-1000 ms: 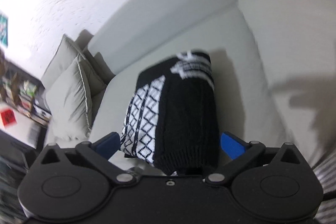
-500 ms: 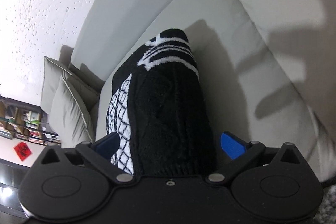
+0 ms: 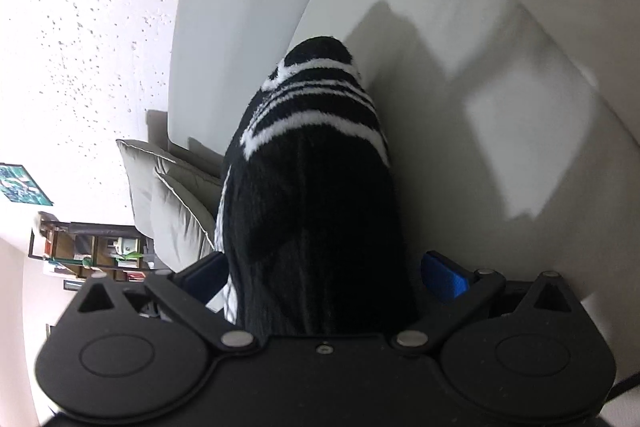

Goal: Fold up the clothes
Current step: 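Lift the folded sweater bundle with both grippers and carry it toward the clothes pile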

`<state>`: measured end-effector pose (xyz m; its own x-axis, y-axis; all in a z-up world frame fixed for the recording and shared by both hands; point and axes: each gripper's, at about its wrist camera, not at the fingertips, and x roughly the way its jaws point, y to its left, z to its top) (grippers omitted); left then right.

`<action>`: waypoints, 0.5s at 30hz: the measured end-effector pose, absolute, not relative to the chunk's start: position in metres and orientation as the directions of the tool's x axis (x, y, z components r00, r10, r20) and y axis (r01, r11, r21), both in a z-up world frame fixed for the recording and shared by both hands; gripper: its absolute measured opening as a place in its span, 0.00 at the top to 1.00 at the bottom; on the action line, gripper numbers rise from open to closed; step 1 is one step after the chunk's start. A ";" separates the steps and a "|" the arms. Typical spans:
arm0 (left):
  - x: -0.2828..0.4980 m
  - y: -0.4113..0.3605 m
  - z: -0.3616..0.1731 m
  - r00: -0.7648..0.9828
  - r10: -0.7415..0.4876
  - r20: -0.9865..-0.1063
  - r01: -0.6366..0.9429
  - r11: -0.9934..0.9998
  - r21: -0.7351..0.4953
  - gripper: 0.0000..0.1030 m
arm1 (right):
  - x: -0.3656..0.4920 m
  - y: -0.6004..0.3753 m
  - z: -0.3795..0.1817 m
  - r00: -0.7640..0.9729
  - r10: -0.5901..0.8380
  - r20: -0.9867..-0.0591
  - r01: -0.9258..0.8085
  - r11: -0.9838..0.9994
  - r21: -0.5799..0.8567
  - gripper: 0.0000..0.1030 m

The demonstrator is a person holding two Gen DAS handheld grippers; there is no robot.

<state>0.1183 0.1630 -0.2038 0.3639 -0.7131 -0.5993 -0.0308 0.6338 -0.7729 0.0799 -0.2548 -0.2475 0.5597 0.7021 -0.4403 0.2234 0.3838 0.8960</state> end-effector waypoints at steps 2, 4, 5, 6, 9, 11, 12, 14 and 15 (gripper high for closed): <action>0.122 0.159 -0.204 0.357 -0.721 -0.594 -0.041 0.623 -0.781 0.15 | 0.088 -0.246 -0.245 0.551 0.698 -0.459 0.191 0.430 0.883 0.03; 0.122 0.155 -0.201 0.360 -0.718 -0.595 -0.049 0.623 -0.781 0.23 | 0.091 -0.237 -0.240 0.552 0.681 -0.481 0.169 0.474 0.864 0.16; 0.120 0.153 -0.196 0.370 -0.708 -0.601 -0.037 0.636 -0.771 0.29 | 0.091 -0.234 -0.237 0.561 0.667 -0.490 0.176 0.483 0.858 0.25; 0.118 0.152 -0.191 0.378 -0.699 -0.608 -0.025 0.648 -0.761 0.34 | 0.089 -0.233 -0.231 0.566 0.652 -0.504 0.170 0.506 0.846 0.32; 0.111 0.145 -0.177 0.399 -0.669 -0.627 0.002 0.684 -0.729 0.41 | 0.084 -0.226 -0.212 0.575 0.611 -0.543 0.149 0.575 0.804 0.41; 0.105 0.142 -0.168 0.410 -0.666 -0.623 0.008 0.686 -0.727 0.42 | 0.079 -0.224 -0.201 0.586 0.595 -0.550 0.137 0.596 0.791 0.43; 0.101 0.140 -0.164 0.413 -0.674 -0.613 0.015 0.678 -0.735 0.42 | 0.076 -0.224 -0.194 0.594 0.593 -0.544 0.131 0.595 0.793 0.44; 0.093 0.135 -0.153 0.417 -0.692 -0.589 0.038 0.661 -0.750 0.42 | 0.063 -0.233 -0.179 0.615 0.580 -0.534 0.124 0.598 0.792 0.45; 0.089 0.130 -0.146 0.417 -0.700 -0.580 0.057 0.657 -0.752 0.42 | 0.055 -0.240 -0.171 0.627 0.571 -0.530 0.123 0.600 0.790 0.45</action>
